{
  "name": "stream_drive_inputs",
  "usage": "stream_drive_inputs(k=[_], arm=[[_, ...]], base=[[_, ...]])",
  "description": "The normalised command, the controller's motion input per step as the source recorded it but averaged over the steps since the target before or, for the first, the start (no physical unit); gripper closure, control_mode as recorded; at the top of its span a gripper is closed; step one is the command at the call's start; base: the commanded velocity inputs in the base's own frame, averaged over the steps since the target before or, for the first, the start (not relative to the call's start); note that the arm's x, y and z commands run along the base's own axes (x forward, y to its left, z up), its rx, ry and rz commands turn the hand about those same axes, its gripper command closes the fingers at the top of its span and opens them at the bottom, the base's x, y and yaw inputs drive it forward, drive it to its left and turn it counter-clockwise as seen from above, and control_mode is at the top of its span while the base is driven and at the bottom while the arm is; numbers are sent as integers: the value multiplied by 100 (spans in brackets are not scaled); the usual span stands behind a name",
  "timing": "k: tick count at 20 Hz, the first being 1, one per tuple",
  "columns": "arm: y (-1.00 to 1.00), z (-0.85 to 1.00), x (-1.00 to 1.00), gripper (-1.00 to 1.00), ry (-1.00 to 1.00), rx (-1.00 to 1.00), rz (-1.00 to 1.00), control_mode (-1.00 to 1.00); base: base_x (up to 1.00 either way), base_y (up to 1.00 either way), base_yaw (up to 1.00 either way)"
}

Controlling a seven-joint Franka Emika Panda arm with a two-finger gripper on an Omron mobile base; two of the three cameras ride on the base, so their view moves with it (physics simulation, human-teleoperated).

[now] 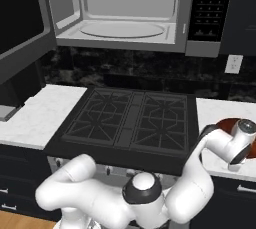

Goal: Open the microwave, place the bowl with waffle inside the microwave, then close the microwave door and turn it on.

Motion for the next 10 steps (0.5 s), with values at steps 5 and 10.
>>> stream_drive_inputs(k=[5,10], arm=[[47,15,-100,100,-37,-13,3,-100],[94,32,-77,100,-8,-26,21,-100]], base=[[0,0,0],[0,0,0]])
